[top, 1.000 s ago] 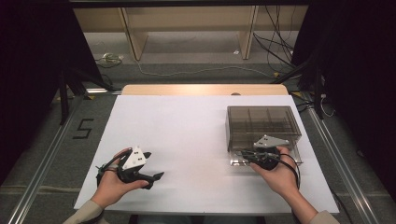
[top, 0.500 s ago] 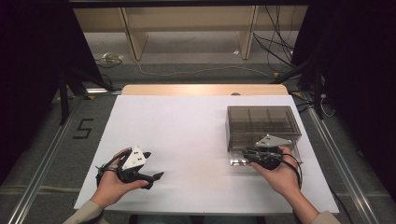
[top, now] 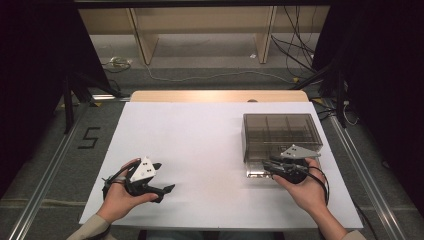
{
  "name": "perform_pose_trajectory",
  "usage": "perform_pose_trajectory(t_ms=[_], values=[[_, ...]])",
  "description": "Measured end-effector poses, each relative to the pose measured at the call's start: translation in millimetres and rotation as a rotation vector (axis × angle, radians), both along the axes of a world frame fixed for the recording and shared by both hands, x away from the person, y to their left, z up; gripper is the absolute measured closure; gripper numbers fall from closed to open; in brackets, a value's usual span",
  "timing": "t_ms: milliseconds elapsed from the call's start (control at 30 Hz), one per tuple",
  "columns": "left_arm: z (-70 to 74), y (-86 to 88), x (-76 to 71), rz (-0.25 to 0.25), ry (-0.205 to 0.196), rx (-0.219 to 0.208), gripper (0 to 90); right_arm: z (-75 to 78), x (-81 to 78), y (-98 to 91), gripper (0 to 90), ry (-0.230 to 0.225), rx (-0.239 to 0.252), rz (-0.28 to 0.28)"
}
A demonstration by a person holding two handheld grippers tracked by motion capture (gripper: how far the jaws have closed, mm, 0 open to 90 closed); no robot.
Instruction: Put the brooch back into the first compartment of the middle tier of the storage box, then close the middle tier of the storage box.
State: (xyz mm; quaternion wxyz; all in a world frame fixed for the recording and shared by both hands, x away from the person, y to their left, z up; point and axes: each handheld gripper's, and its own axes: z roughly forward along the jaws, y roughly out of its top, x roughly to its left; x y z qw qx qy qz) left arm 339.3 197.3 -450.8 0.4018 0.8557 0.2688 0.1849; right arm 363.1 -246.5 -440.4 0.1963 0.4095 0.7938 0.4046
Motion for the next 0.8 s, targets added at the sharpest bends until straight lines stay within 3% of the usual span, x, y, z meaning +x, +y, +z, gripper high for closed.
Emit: perform_pose_trajectory(t_ms=[567, 633, 800], values=[[-0.4, -1.5, 2.0, -0.008, 0.005, -0.004, 17.2, 1.2, -0.7, -5.7, 60.1, -0.005, 0.014, -0.016], [-0.5, -1.5, 1.6, -0.008, 0.005, -0.006, 17.2, 2.2, -1.6, -7.7, 63.7, -0.002, 0.016, -0.02], [1.1, -2.4, 2.7, -0.001, 0.007, -0.006, 17.3, 8.1, -4.4, -15.4, 85.3, -0.022, 0.012, -0.031]])
